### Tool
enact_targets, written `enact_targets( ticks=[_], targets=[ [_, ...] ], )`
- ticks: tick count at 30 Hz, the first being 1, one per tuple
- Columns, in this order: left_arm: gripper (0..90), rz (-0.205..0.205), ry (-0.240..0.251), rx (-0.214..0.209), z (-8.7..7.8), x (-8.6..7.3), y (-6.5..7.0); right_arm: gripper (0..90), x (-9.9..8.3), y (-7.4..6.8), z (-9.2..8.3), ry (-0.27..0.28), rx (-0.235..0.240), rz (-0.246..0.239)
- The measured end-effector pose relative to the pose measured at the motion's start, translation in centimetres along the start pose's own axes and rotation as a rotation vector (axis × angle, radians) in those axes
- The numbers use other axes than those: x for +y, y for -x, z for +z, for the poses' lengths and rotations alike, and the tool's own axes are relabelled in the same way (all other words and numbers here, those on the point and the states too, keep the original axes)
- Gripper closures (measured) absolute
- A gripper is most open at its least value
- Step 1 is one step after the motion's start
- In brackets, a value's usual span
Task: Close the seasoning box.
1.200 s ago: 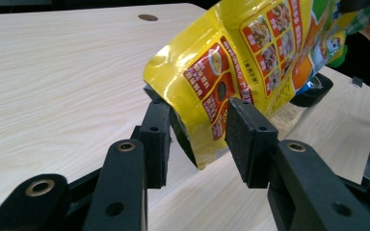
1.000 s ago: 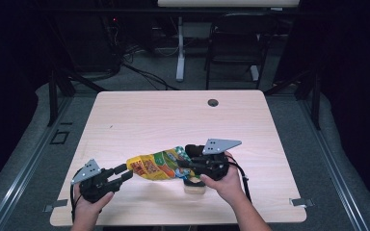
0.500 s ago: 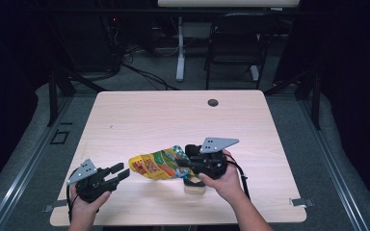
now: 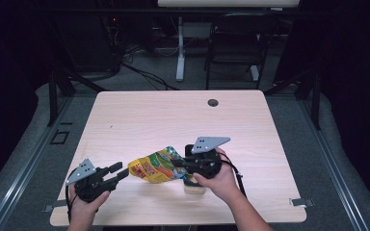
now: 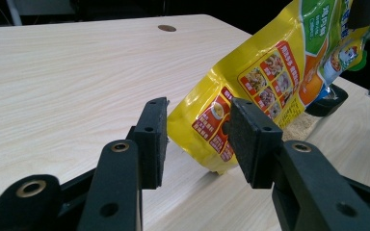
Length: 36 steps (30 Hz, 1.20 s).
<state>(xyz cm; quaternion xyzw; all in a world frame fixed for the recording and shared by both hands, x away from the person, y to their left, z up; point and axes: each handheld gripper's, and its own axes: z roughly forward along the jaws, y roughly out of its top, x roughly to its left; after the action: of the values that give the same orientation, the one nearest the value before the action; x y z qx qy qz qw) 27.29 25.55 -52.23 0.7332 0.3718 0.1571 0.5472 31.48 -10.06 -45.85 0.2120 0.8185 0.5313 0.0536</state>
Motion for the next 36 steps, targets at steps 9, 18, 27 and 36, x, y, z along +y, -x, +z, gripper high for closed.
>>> enact_targets(
  ticks=[9,18,27,36],
  targets=[
    [57.5,0.016,-0.009,0.001,0.1,0.1,0.1,90.0,0.9,-0.3,0.6,-0.028,0.01,-0.013],
    [57.3,0.015,-0.004,0.002,0.0,0.1,0.1,90.0,1.6,-0.4,1.3,-0.032,0.018,-0.006],
    [57.3,0.015,0.001,0.004,-0.3,0.3,-0.1,89.9,2.6,-0.8,2.2,-0.048,0.025,-0.018],
    [56.9,0.008,0.005,0.001,-0.6,0.4,-0.4,89.4,3.7,-1.2,3.5,-0.065,0.033,-0.041]
  ],
)
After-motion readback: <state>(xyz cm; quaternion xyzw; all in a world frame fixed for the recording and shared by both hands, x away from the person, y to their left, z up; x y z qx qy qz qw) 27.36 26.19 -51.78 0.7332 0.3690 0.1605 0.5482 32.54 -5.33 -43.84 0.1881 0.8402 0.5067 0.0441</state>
